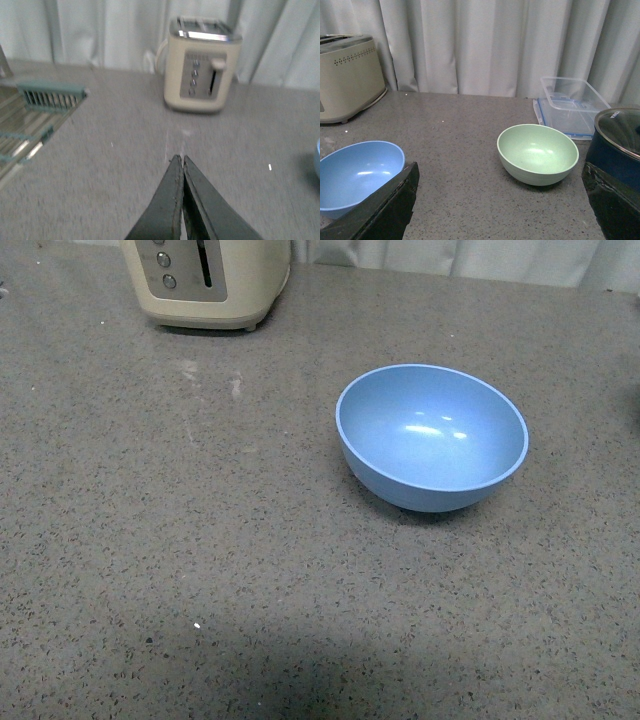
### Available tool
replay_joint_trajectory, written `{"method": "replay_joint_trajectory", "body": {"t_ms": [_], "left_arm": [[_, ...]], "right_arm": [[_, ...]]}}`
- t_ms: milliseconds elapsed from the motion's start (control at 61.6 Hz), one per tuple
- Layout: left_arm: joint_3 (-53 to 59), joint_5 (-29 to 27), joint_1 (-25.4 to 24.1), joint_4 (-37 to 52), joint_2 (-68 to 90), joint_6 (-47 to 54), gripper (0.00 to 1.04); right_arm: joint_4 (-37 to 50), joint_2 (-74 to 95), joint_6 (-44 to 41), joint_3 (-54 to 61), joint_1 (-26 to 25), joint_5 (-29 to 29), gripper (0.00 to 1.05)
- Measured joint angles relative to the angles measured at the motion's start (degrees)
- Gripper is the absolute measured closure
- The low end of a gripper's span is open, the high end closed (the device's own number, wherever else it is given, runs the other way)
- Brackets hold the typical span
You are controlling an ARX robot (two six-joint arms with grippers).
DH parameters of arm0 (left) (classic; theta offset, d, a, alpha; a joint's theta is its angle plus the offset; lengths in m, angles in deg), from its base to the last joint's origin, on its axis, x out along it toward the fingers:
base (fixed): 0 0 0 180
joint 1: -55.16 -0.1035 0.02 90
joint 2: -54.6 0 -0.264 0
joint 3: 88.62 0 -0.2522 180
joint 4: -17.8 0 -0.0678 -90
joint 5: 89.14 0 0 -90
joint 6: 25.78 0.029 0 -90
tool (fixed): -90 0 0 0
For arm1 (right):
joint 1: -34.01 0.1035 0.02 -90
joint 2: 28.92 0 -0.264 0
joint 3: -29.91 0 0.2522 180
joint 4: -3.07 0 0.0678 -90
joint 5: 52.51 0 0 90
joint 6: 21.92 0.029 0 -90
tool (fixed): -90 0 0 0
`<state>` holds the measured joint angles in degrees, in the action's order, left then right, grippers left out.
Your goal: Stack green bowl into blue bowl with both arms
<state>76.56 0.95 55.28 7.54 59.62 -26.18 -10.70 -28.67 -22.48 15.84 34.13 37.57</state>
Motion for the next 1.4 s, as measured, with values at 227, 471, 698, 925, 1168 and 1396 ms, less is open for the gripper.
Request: {"method": "replay_joint_trajectory", "body": {"t_ms": [227, 471, 698, 925, 1168, 1396], "left_arm": [[0.0, -0.1, 0.0, -3.4, -4.7, 0.0, 1.01], [0.0, -0.1, 0.0, -3.4, -4.7, 0.0, 0.63], [0.0, -0.1, 0.0, -3.4, -4.7, 0.0, 0.22], [0.0, -0.1, 0.0, -3.5, -4.9, 0.1, 0.07], [0.0, -0.1, 0.0, -3.5, -4.9, 0.1, 0.06], [0.0, -0.1, 0.0, -3.5, -4.9, 0.1, 0.06]], "right_arm": [[0.0, 0.0, 0.0, 0.0, 0.0, 0.0, 0.09], [0.0, 0.0, 0.0, 0.0, 0.0, 0.0, 0.09], [-0.1, 0.1, 0.0, 0.0, 0.0, -0.2, 0.09], [-11.2, 22.3, -7.3, -9.8, -5.3, -4.7, 0.09], [2.5, 47.3, -16.9, -16.9, -13.8, 8.5, 0.09], [7.3, 67.5, -23.2, -27.2, -15.6, 13.9, 0.09]]}}
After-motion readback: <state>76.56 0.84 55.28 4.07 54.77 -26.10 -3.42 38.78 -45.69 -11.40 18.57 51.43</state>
